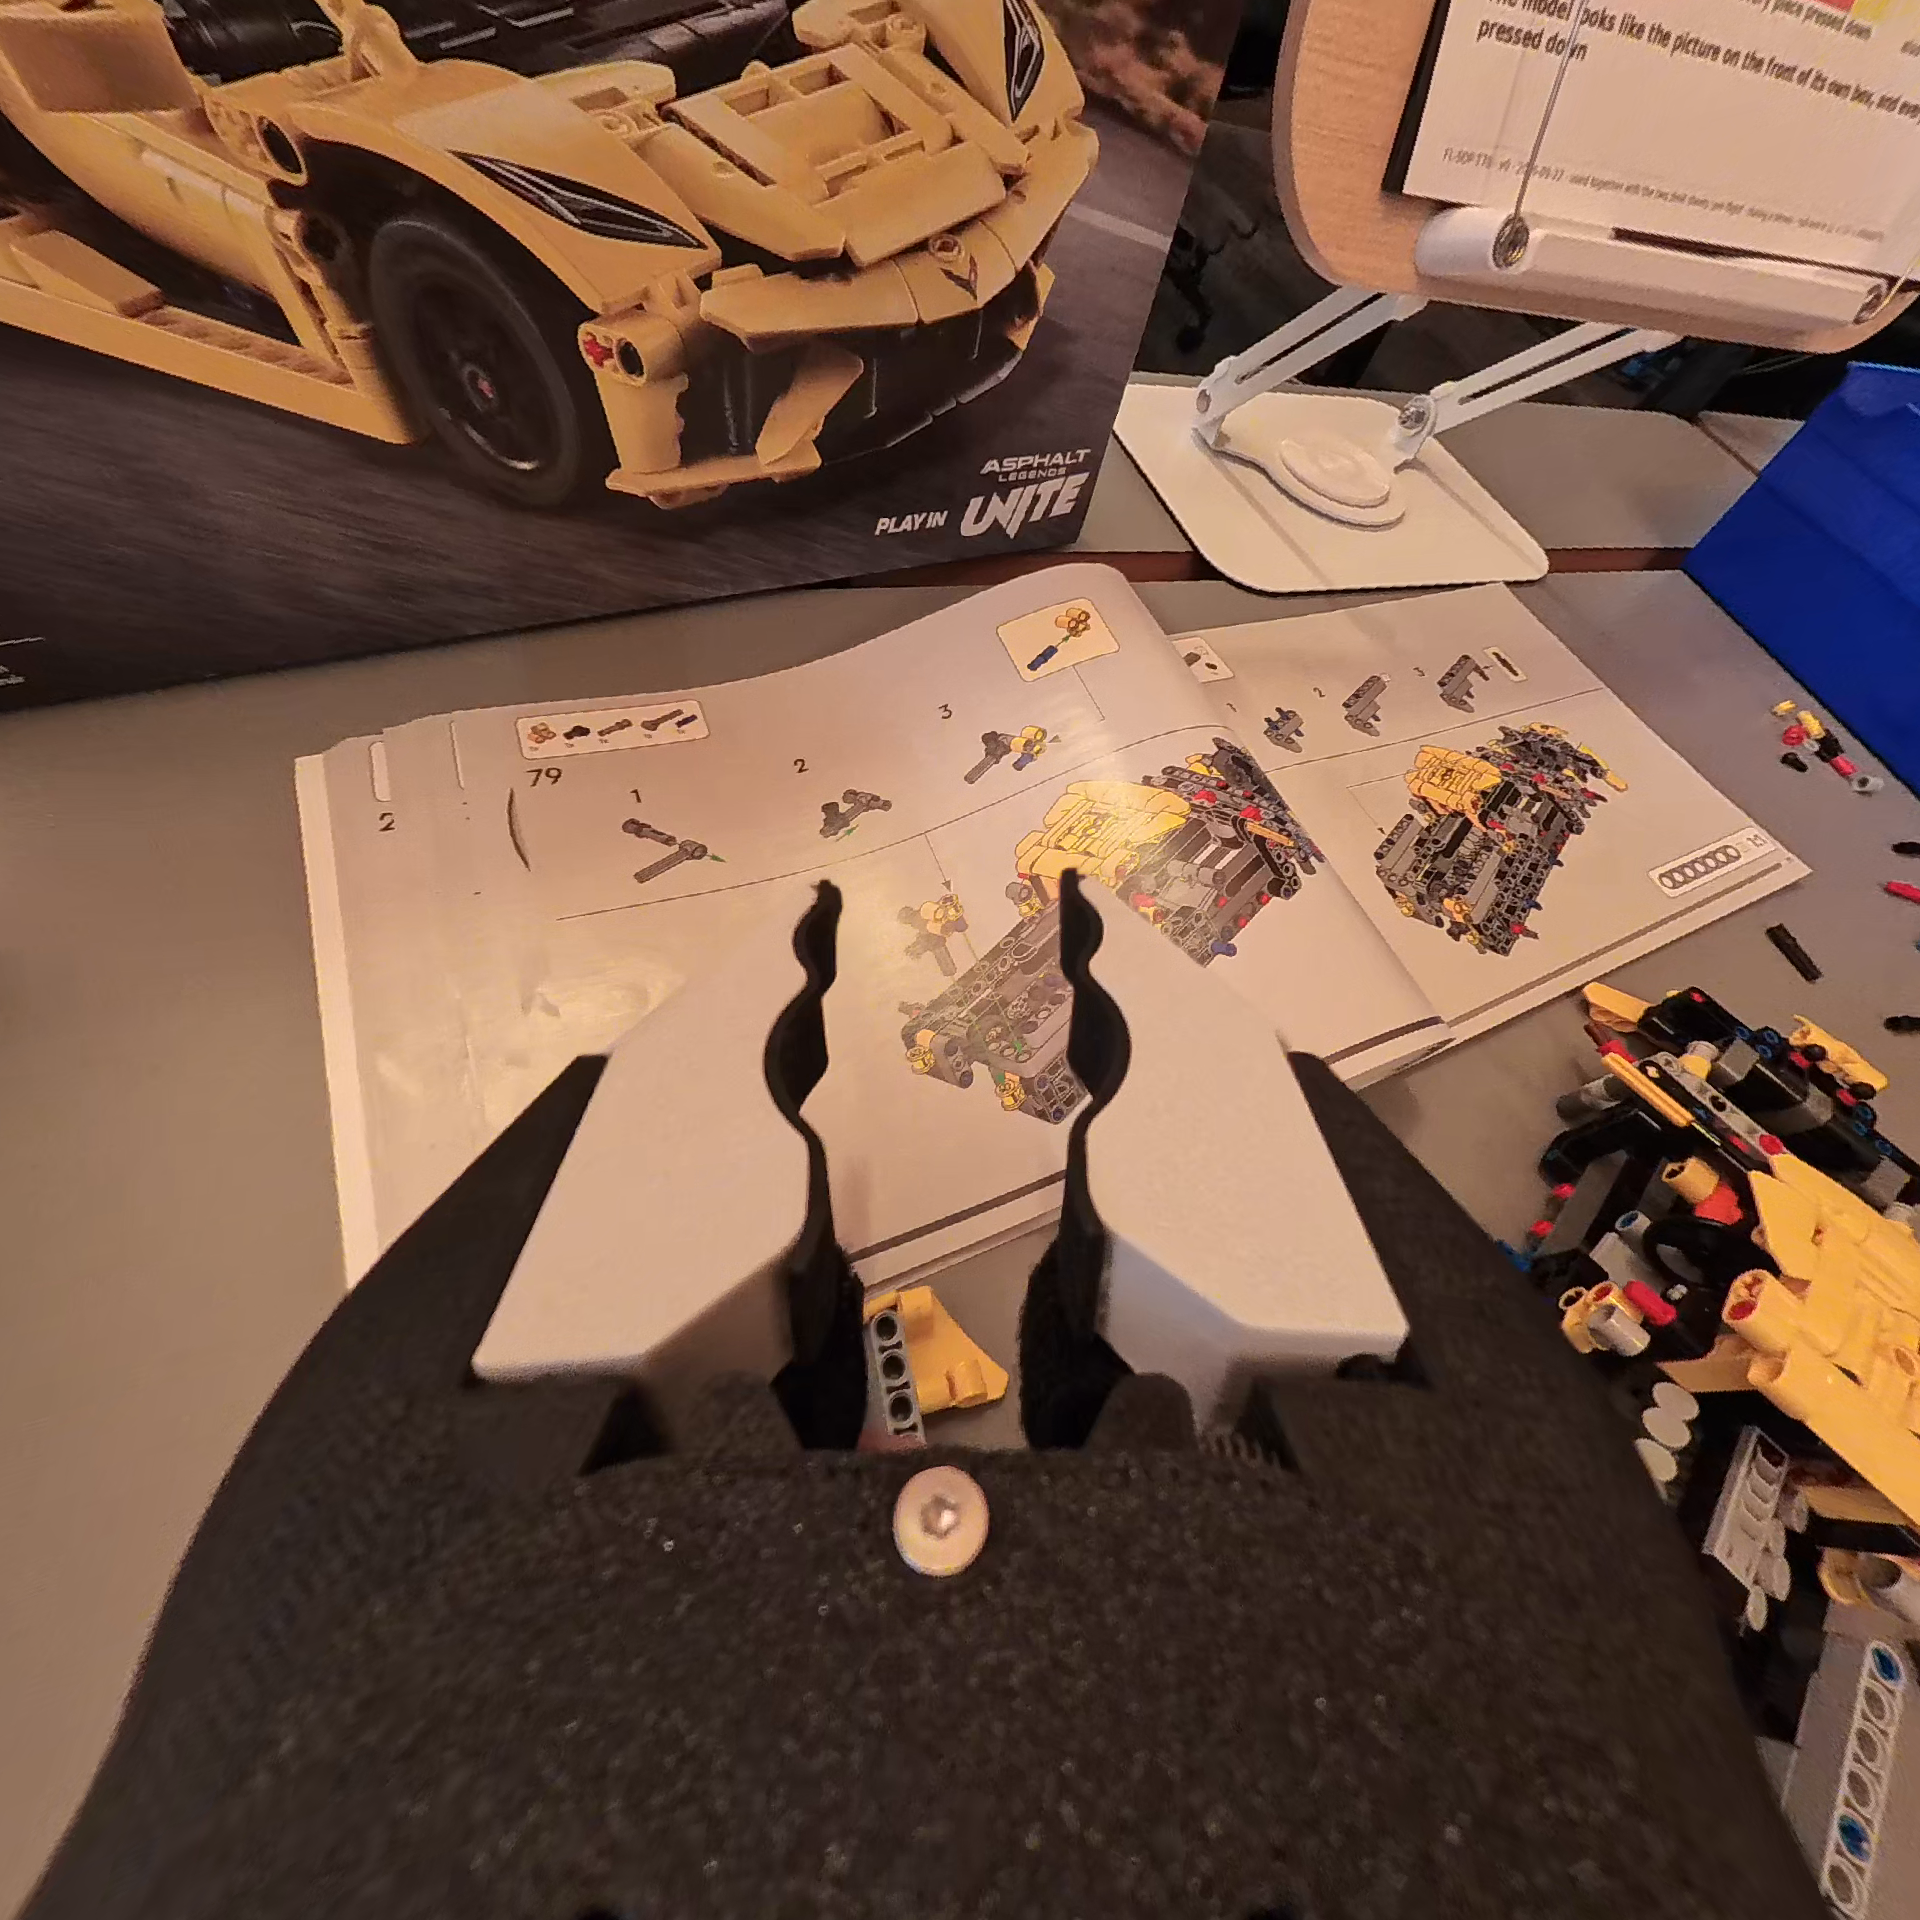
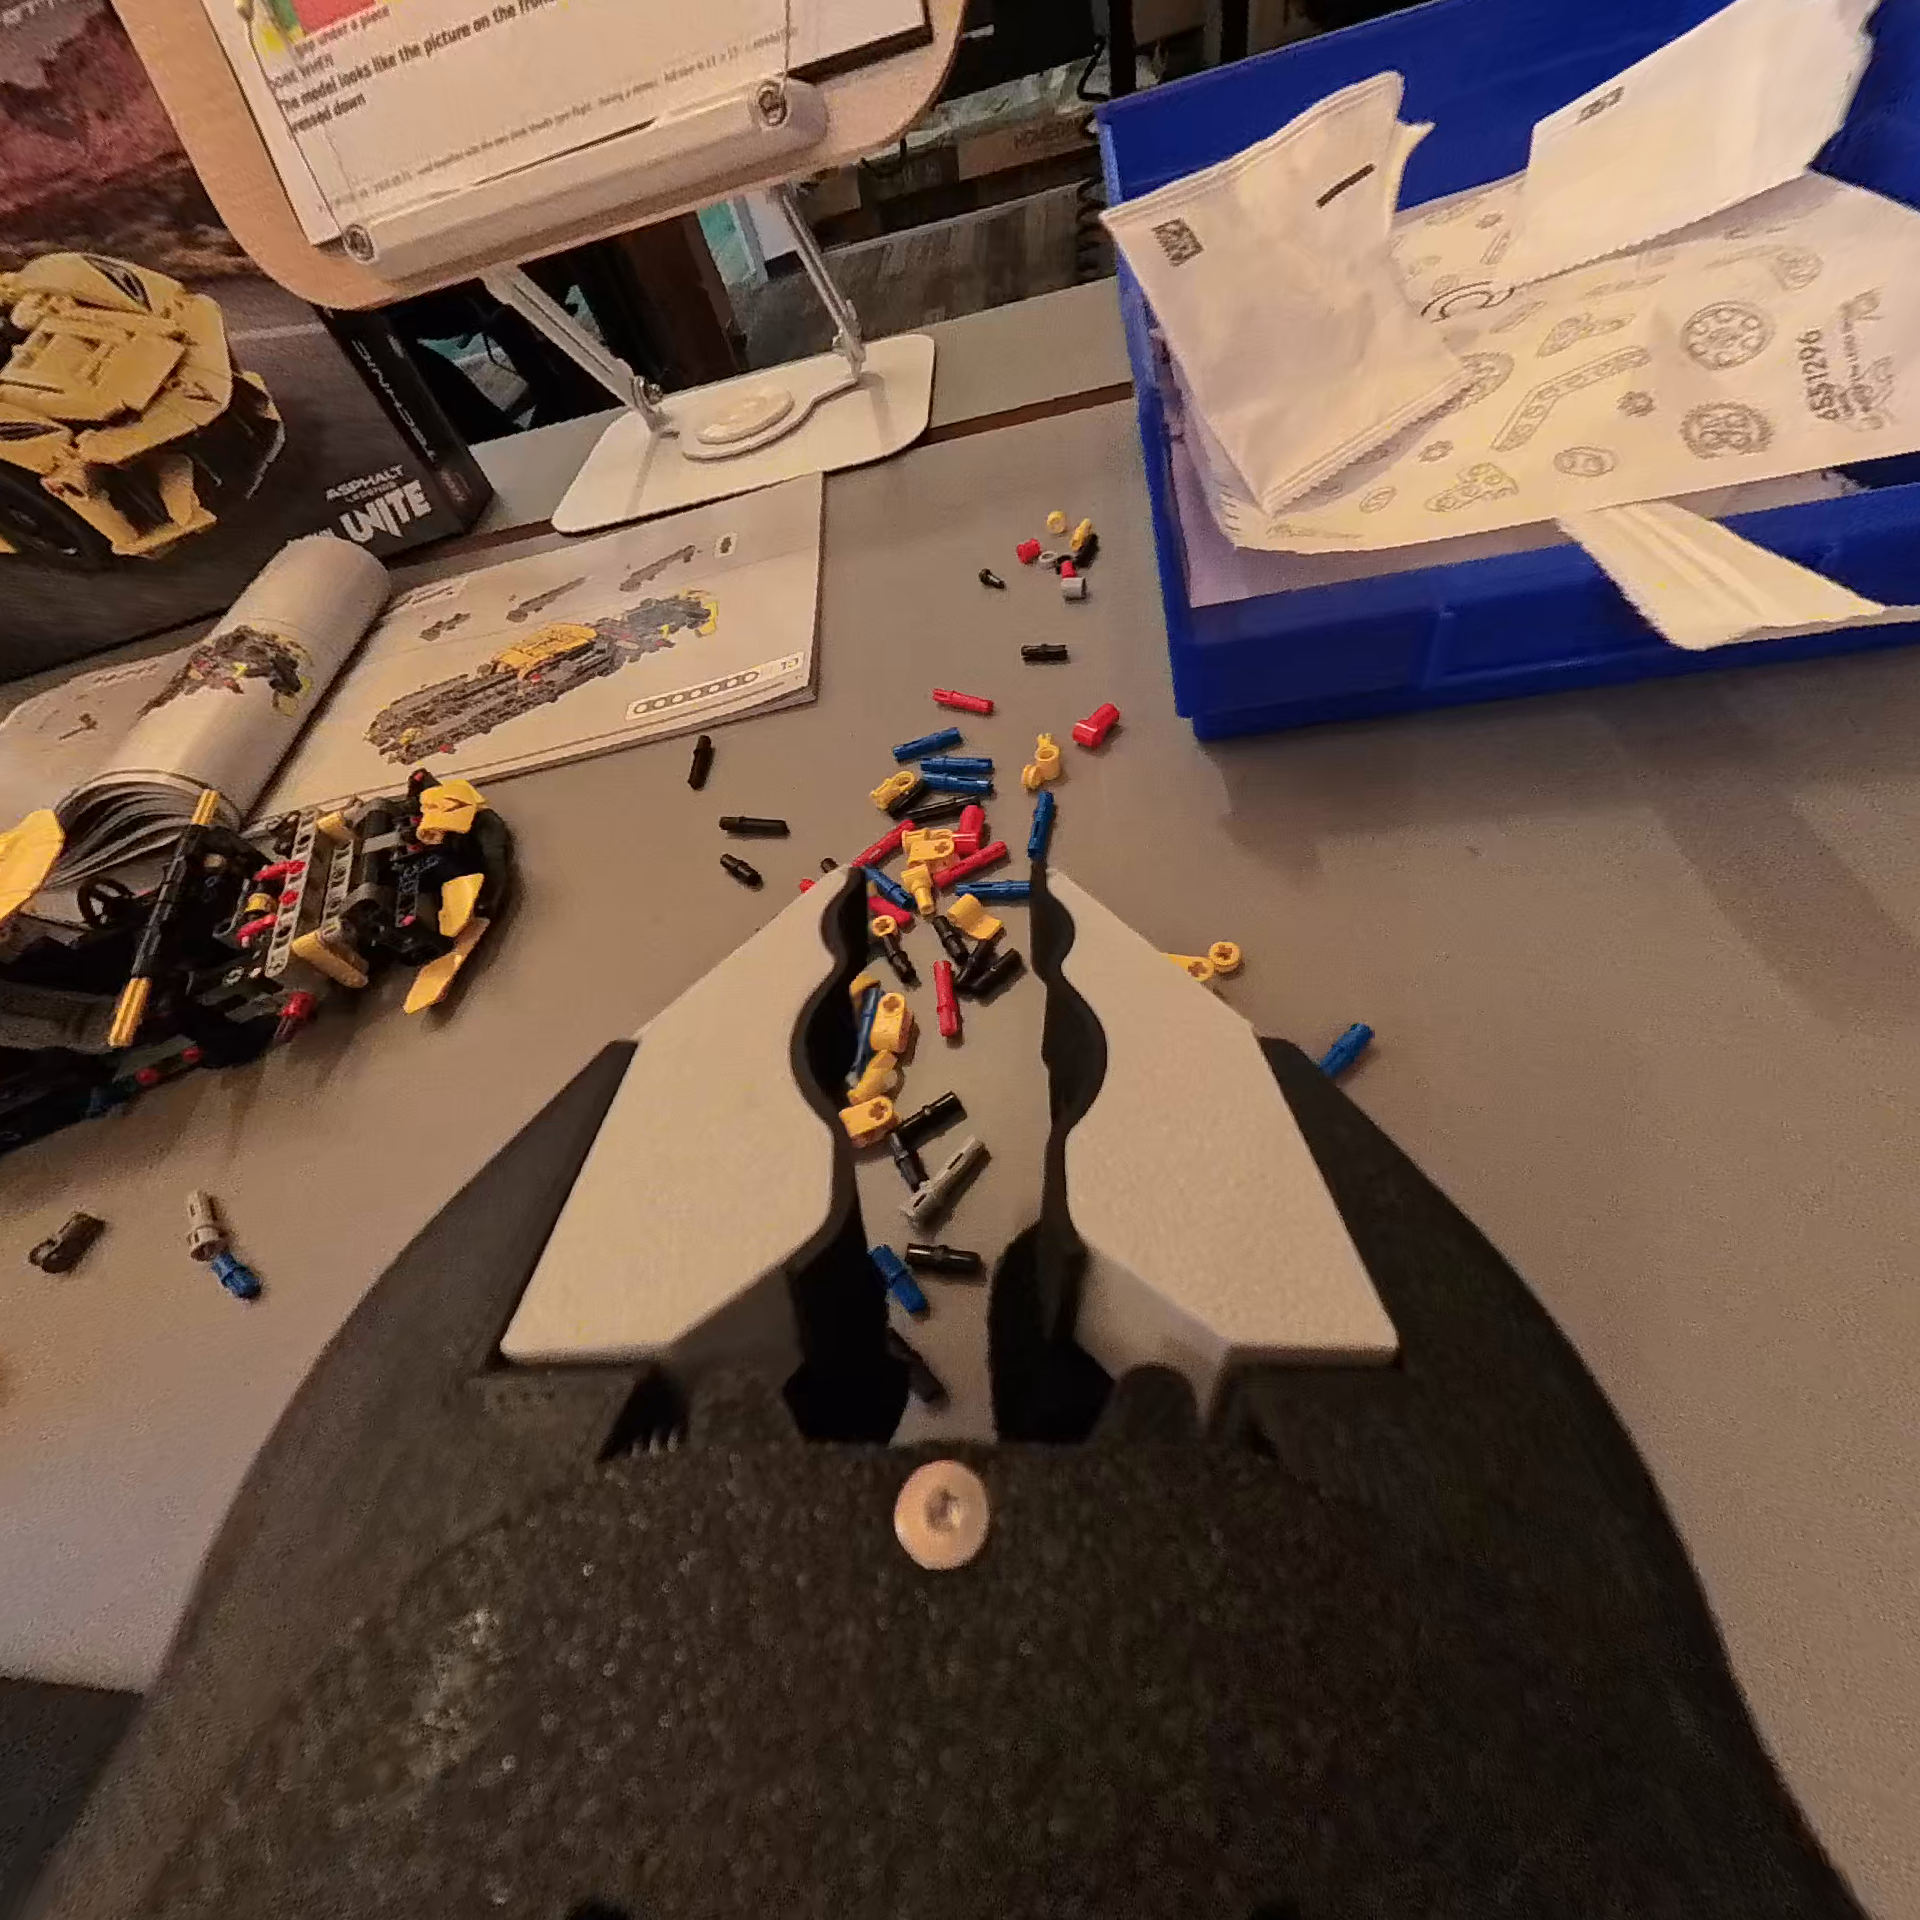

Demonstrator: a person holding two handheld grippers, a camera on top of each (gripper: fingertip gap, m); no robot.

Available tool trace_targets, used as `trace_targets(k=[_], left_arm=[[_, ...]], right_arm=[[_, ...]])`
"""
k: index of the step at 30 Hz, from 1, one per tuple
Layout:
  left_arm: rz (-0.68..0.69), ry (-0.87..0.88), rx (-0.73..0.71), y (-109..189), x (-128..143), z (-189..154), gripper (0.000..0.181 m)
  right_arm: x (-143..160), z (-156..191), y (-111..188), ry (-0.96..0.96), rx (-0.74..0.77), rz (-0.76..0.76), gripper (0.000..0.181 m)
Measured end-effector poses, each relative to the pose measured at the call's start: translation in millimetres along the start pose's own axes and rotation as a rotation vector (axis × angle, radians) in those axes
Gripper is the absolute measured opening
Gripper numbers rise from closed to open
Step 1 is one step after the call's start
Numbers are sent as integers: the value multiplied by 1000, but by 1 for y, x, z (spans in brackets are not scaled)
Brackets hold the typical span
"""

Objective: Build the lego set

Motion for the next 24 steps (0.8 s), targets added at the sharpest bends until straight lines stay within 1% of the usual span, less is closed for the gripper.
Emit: trace_targets(k=[4,10,14,17,21,24], left_arm=[[20,1,-18,-1,3,2,43],[38,12,0,-1,5,-2,43],[-9,43,34,-2,2,-13,43],[-31,7,-11,1,-1,-13,43],[-18,19,27,6,-3,-20,43],[10,-29,-4,5,2,-20,43]], right_arm=[[1,6,-2,48,-16,18,29],[6,16,-8,137,-25,74,31],[8,23,-9,188,-52,82,32],[8,25,-11,218,-61,85,31],[5,20,-11,190,-54,55,32],[1,14,-8,145,-31,17,31]])
Point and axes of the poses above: each gripper's, where its closed fingertips meet, y back along the fingers, x out of its underside, z = x × y across the jaws, the point moved 4 cm from there along y, back along the fingers, and after that the axes turned 6 degrees about y, right-handed, at the moved point
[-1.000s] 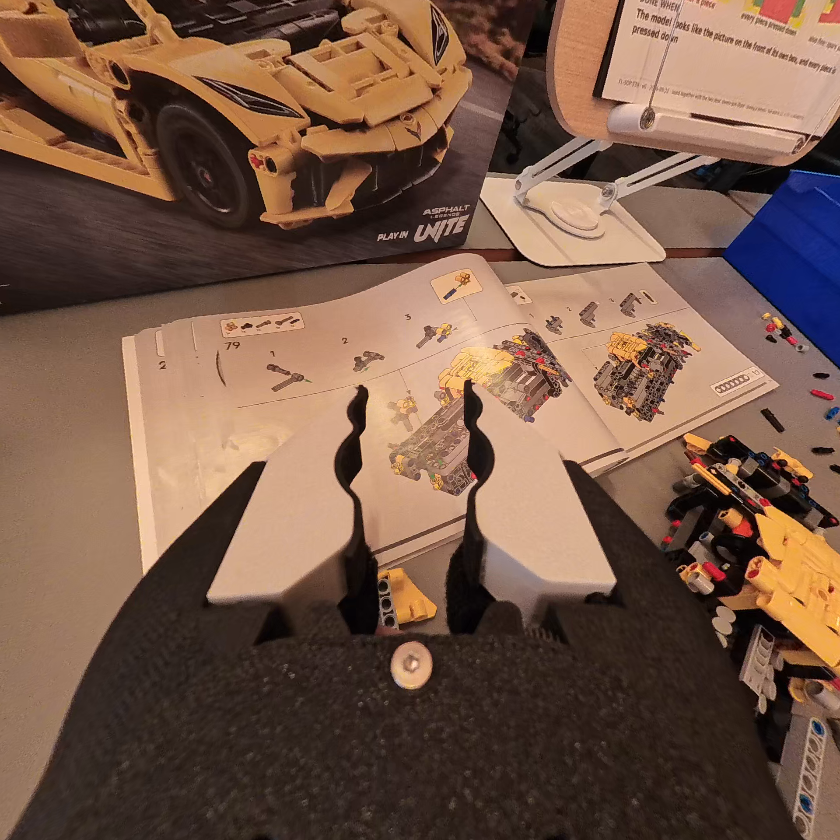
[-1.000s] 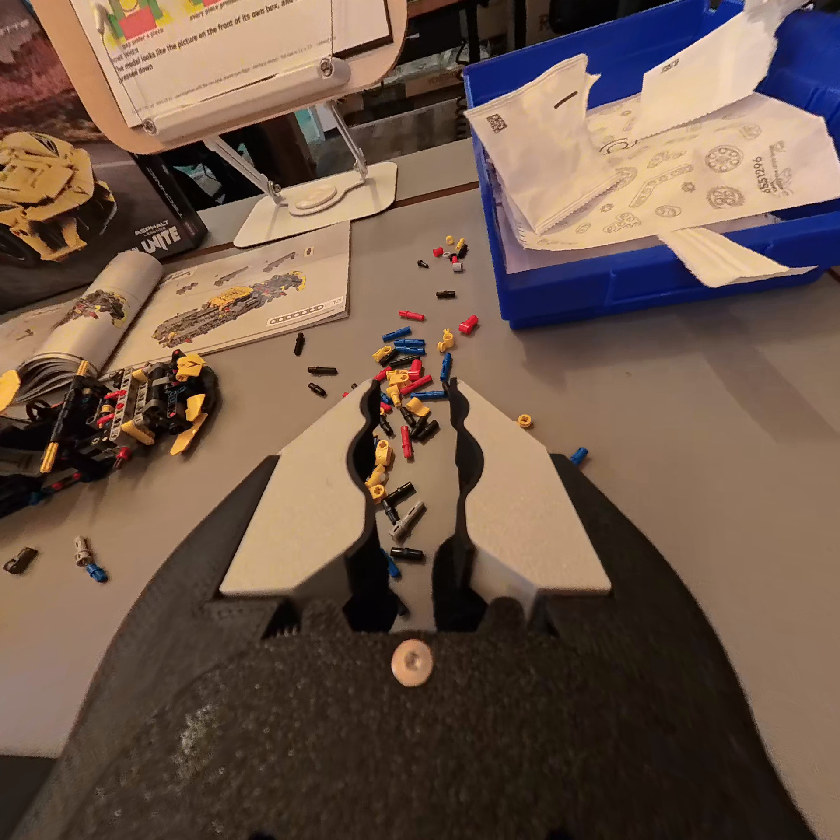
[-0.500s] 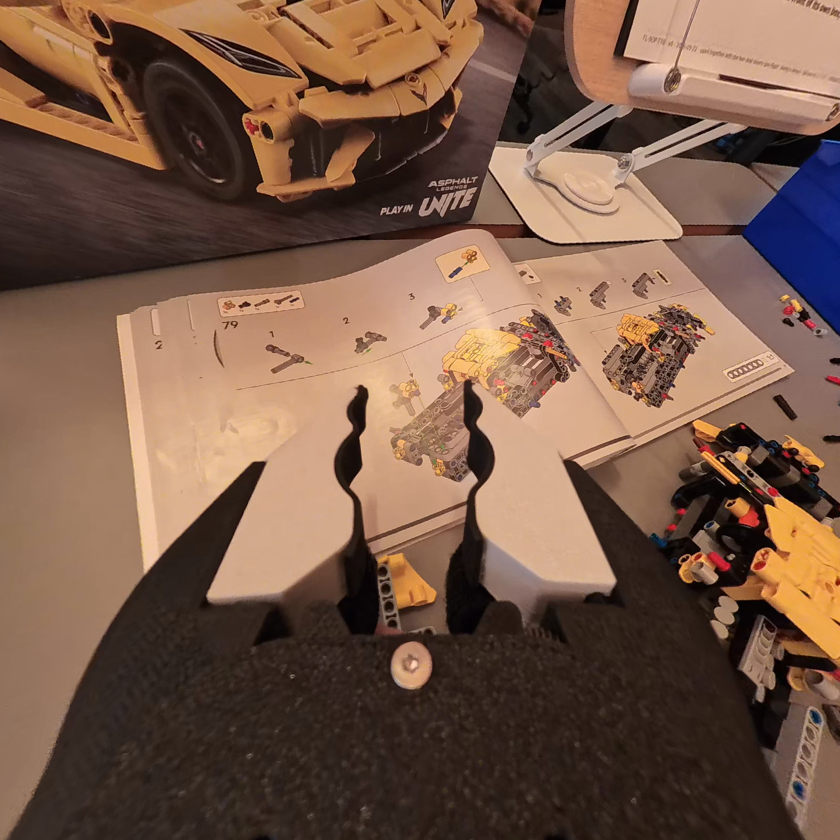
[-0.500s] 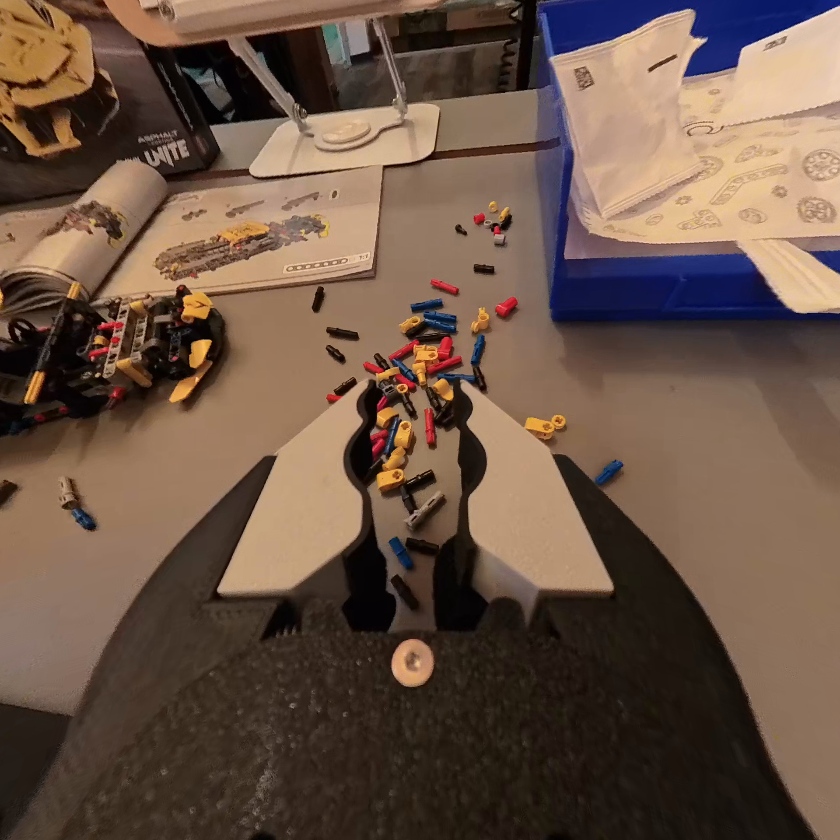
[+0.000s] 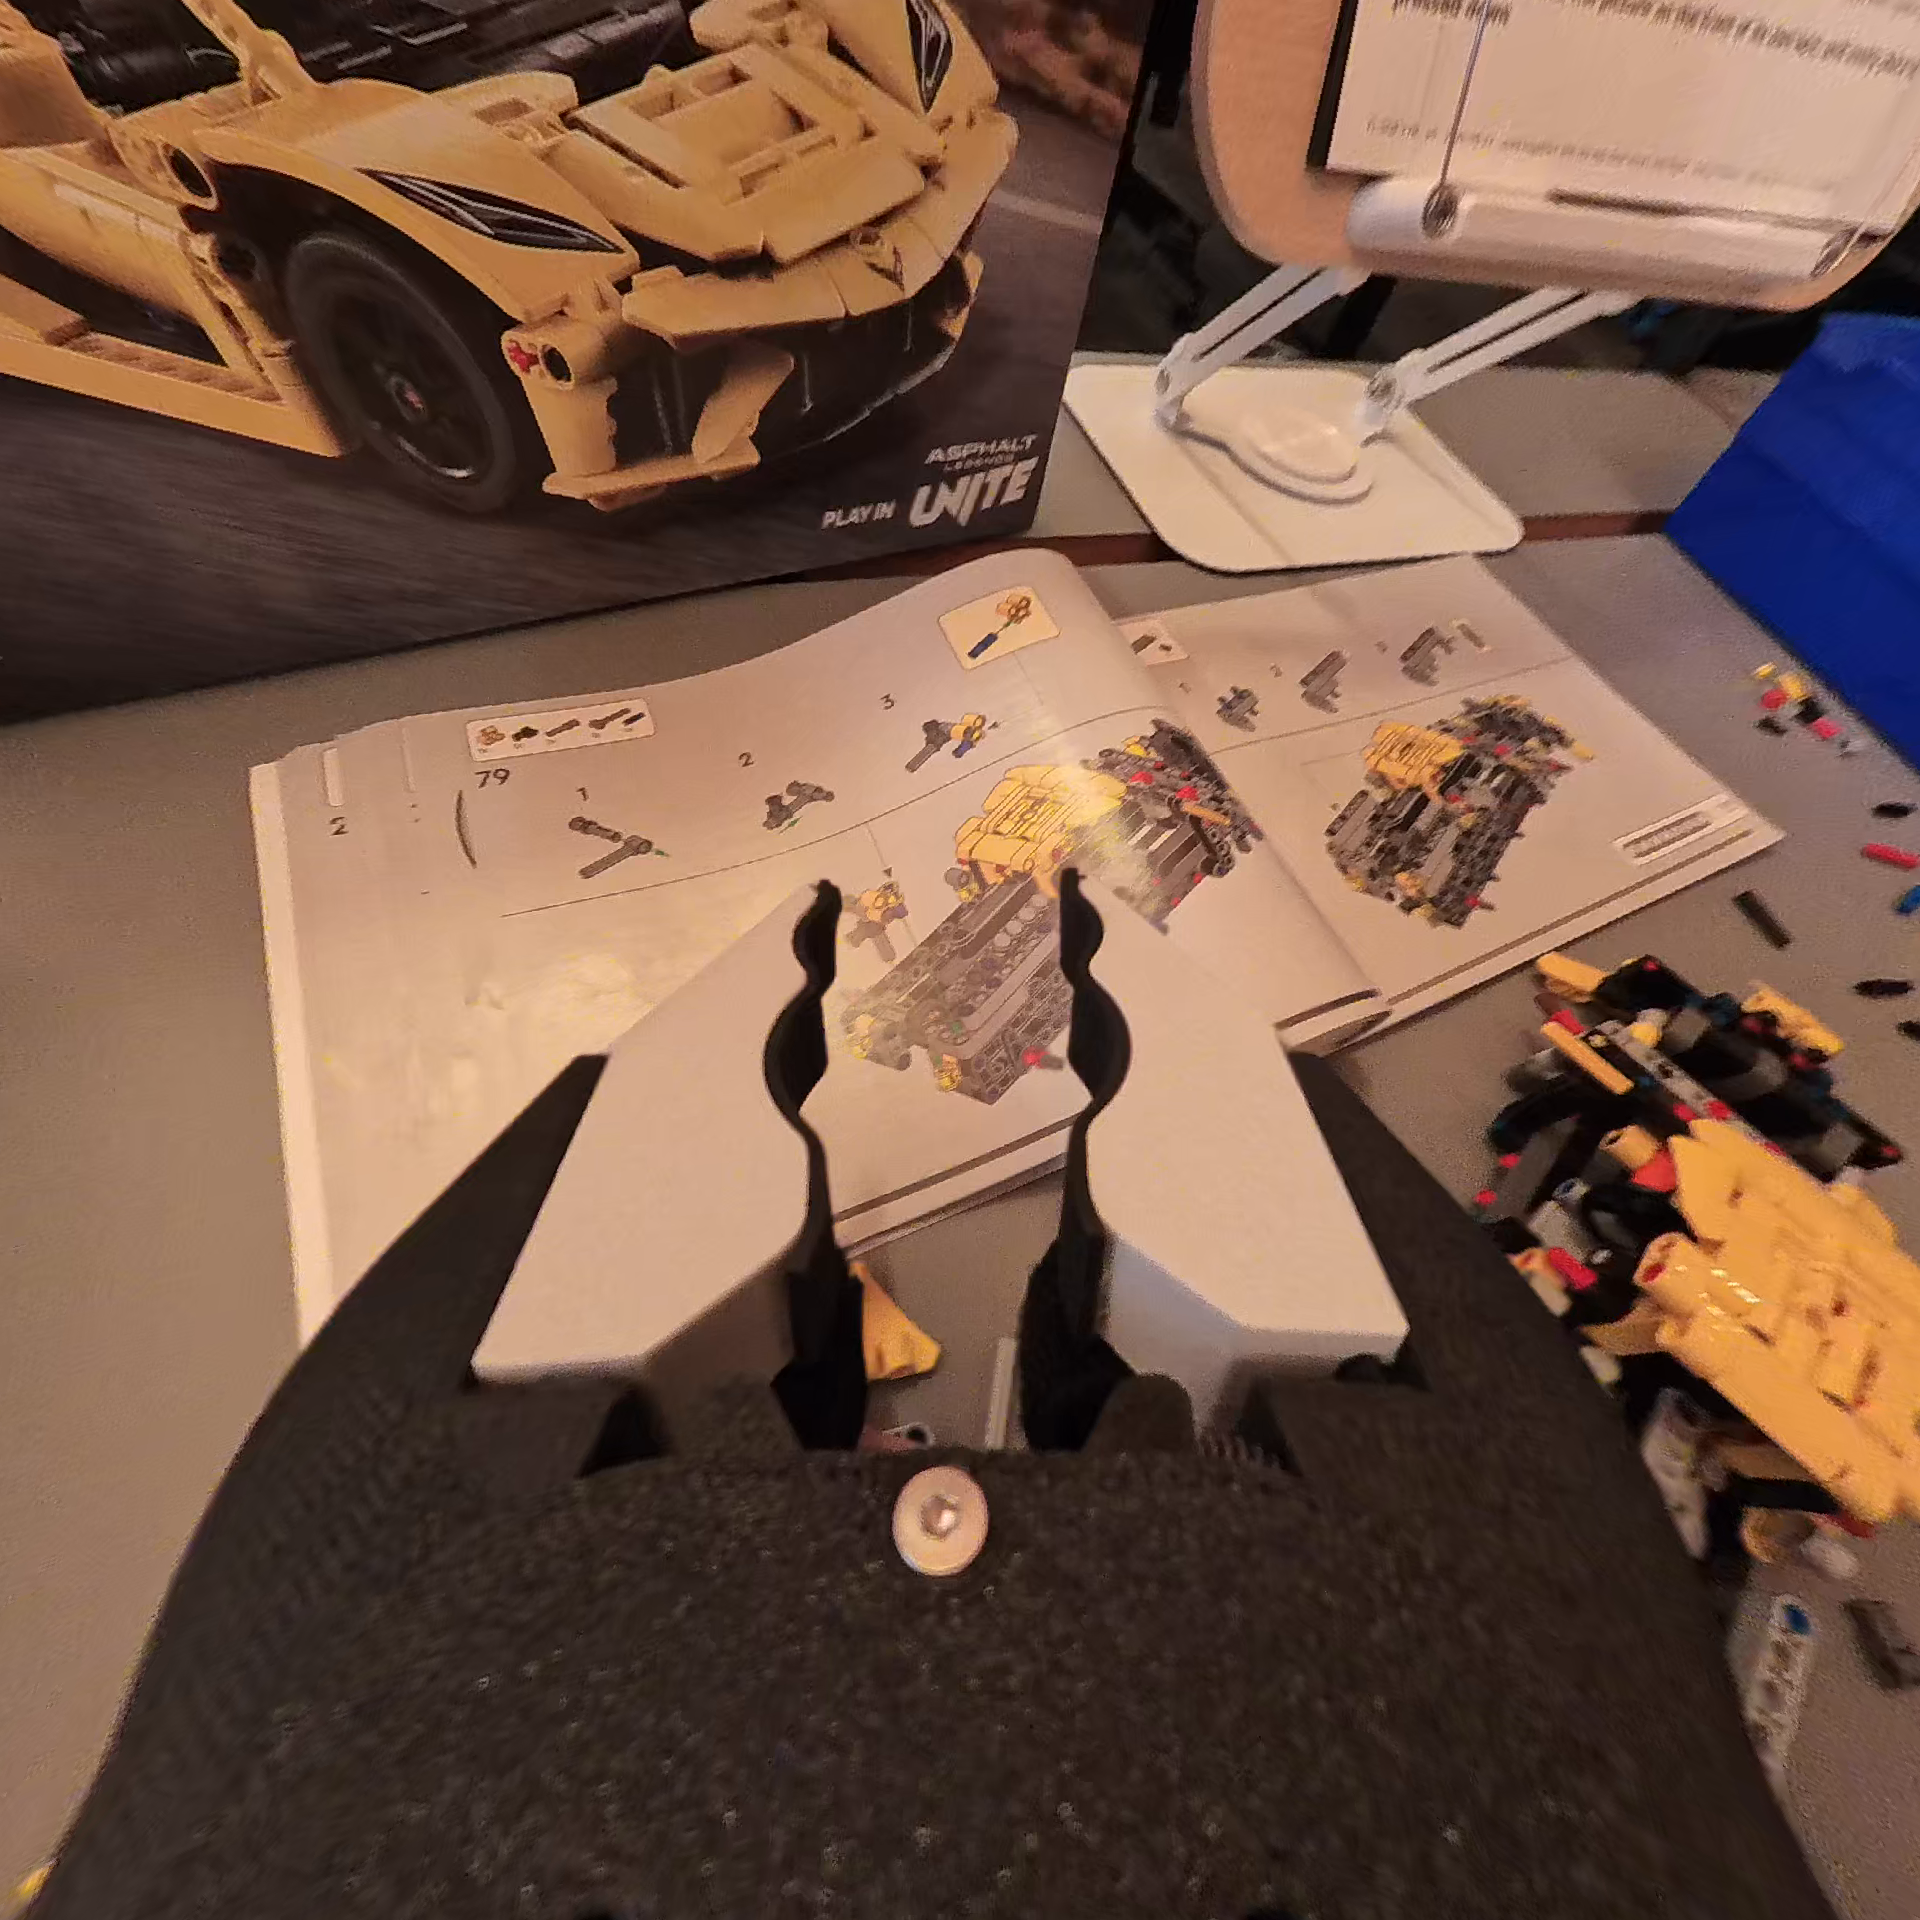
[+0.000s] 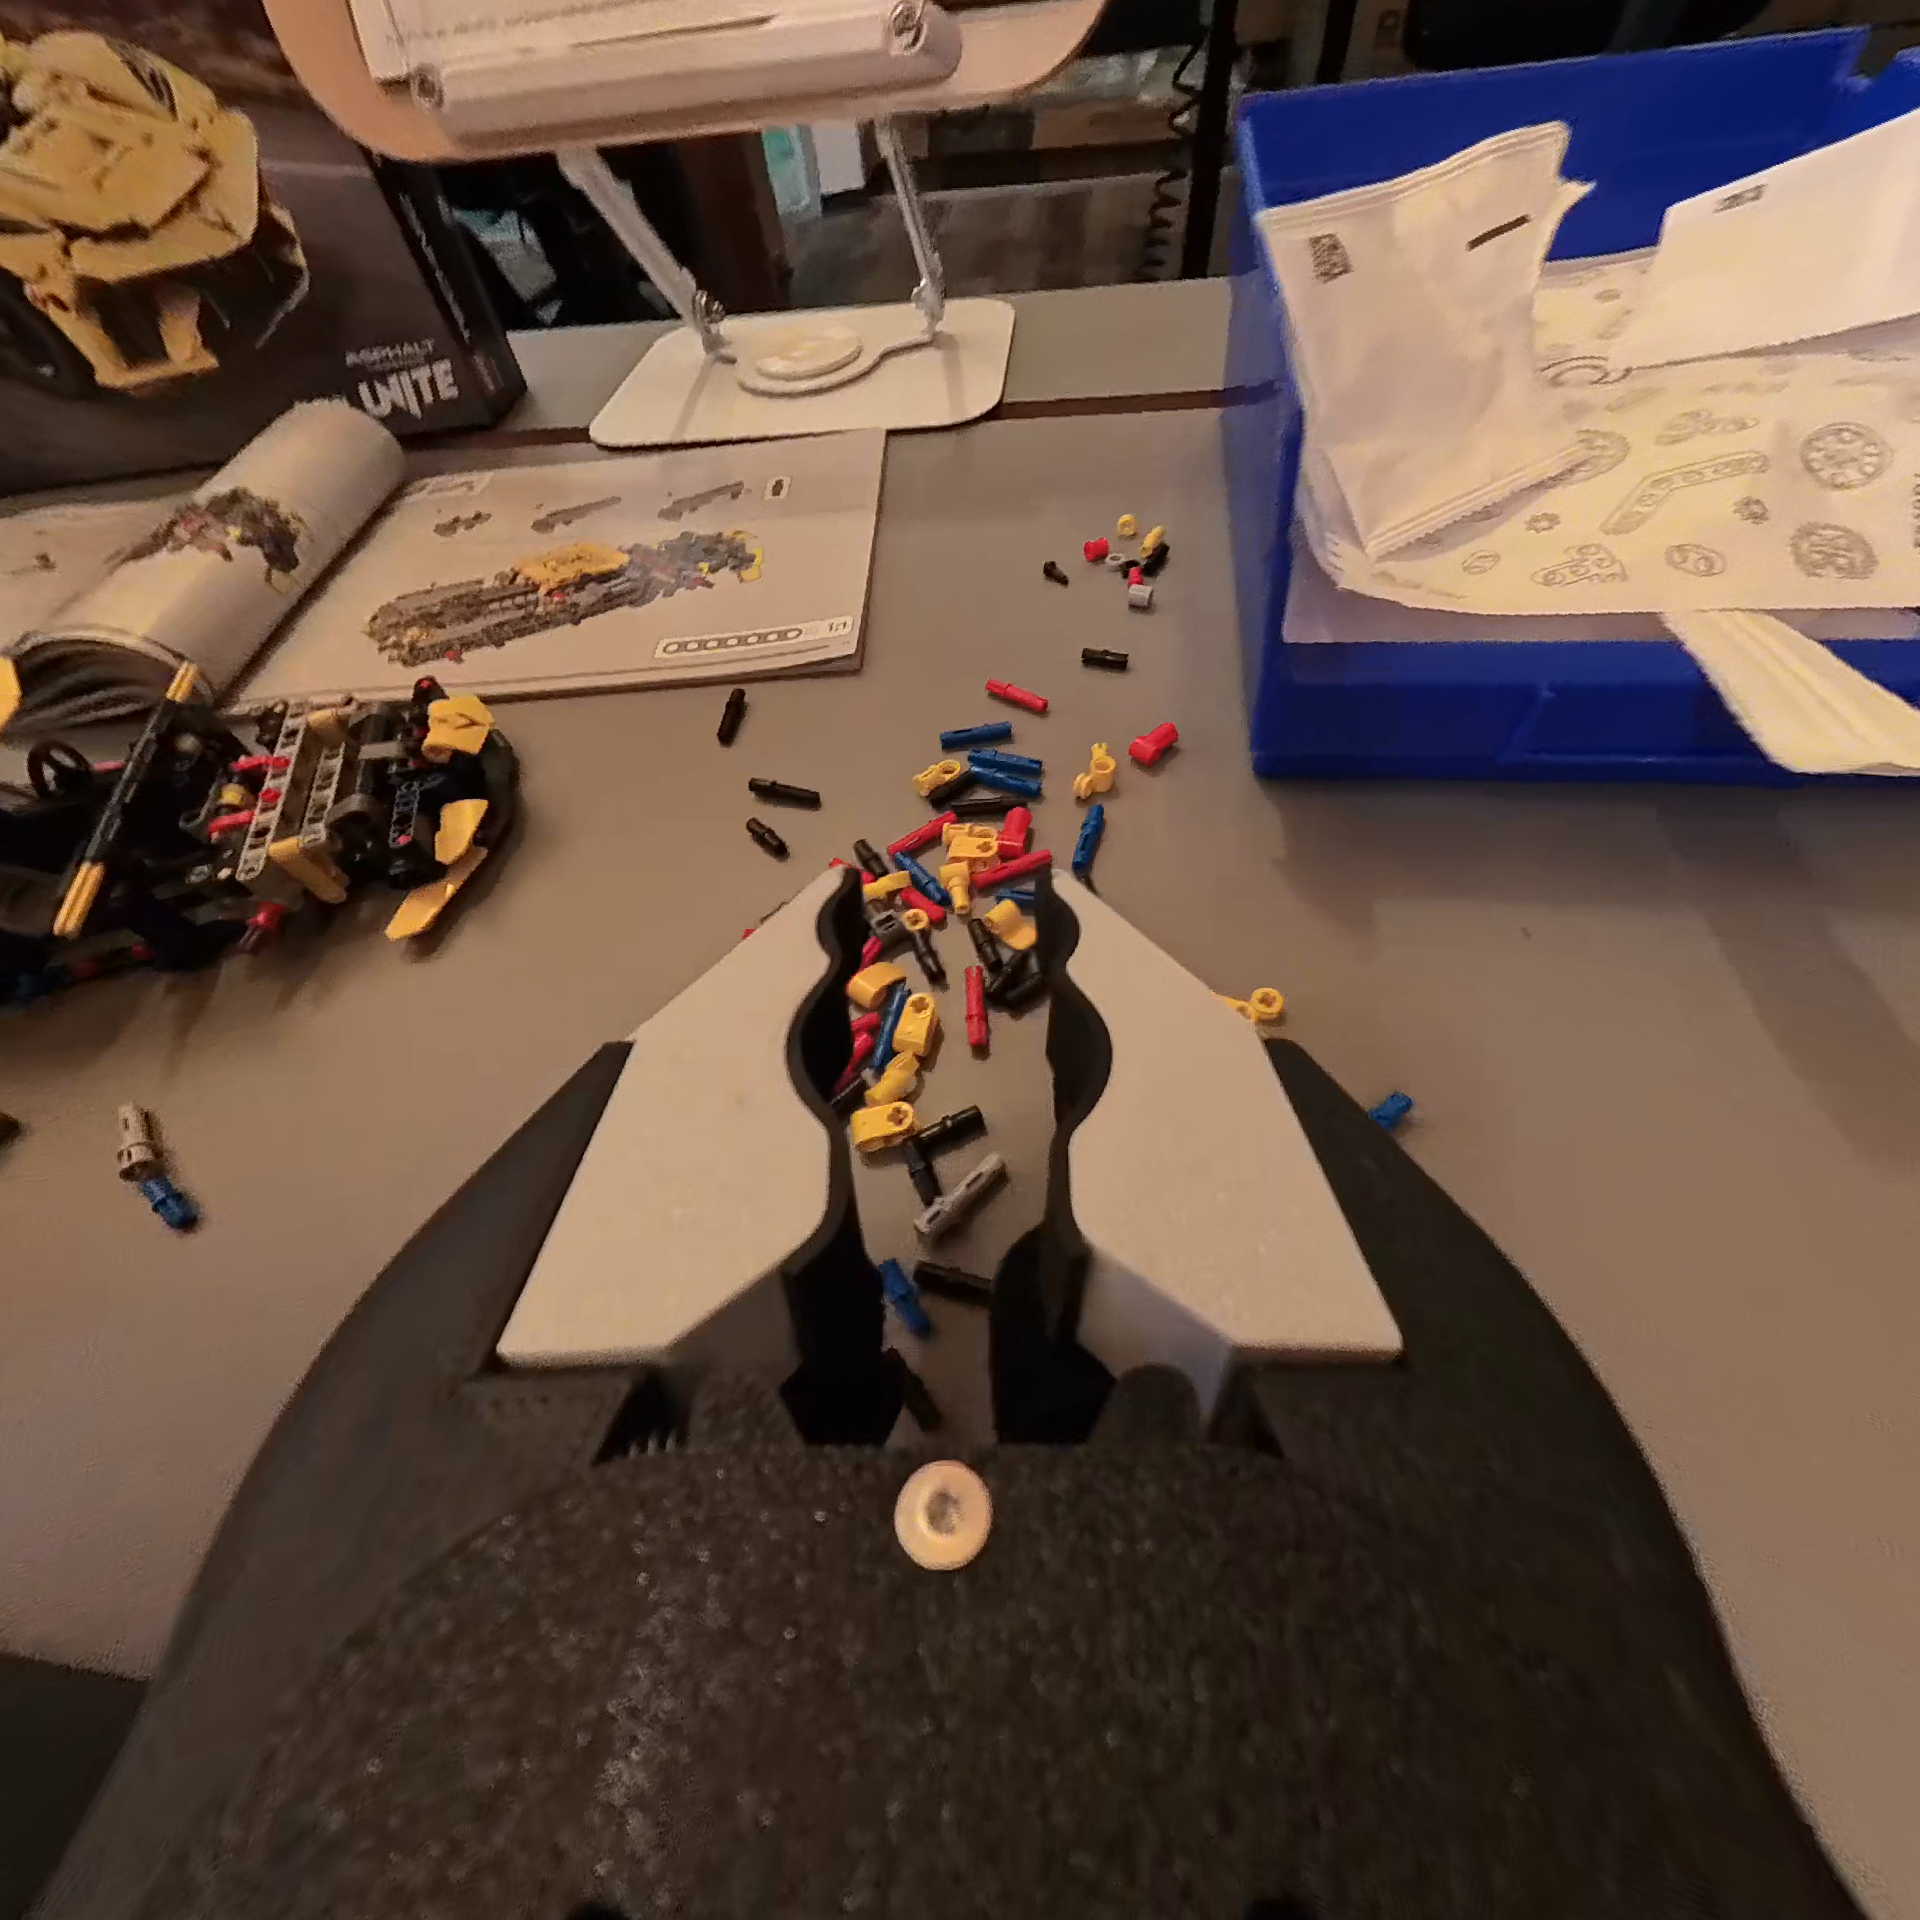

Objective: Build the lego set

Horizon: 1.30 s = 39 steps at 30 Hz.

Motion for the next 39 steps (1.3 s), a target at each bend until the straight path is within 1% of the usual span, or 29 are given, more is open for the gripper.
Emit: trace_targets(k=[4,11,15,18,28,39], left_arm=[[40,-38,-94,-1,6,15,43],[95,63,-141,-3,17,48,43],[106,105,-92,-6,21,46,43],[107,97,-107,-6,21,48,44],[96,112,-85,-3,18,43,44],[108,103,-83,-5,20,43,44]], right_arm=[[-5,-4,5,0,28,-58,28],[-4,-1,1,77,70,-43,26],[-3,0,-1,92,71,-27,26],[-2,-2,-2,86,78,-17,26],[-2,-3,-2,82,80,-23,25],[-1,-3,-3,86,87,-16,25]])
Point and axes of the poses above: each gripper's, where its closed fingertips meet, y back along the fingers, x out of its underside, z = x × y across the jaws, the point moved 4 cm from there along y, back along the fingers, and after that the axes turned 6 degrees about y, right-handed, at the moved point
